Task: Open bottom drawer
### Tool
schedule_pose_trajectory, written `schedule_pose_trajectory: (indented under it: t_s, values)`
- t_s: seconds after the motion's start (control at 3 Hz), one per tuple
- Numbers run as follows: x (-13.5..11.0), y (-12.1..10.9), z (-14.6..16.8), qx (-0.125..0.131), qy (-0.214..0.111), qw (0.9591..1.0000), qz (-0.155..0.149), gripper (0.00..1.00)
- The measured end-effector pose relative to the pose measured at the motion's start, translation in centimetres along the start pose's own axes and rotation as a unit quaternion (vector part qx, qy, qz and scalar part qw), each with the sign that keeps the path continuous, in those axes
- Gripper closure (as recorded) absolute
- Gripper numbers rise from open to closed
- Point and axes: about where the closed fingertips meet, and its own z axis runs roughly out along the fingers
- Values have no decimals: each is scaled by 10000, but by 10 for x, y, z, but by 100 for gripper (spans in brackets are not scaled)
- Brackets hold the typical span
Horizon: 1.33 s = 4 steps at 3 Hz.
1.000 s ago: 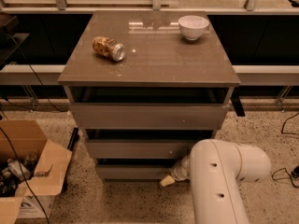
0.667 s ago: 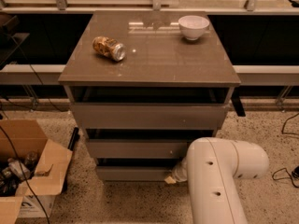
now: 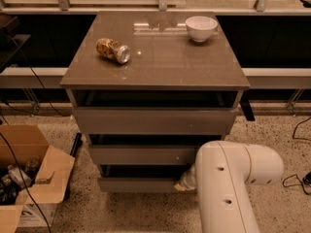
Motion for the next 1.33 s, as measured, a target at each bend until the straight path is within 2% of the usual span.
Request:
schedule_pose_trajectory:
  t_s: [0.33, 0.67, 1.0, 1.33]
  values:
    - [0, 0, 0, 0, 0, 10000, 0, 40]
    - [1, 1, 0, -32, 31, 10000, -34, 9]
    - [20, 23, 4, -502, 497, 9960, -545, 0]
    - [20, 23, 4, -510, 501, 9959, -550, 26]
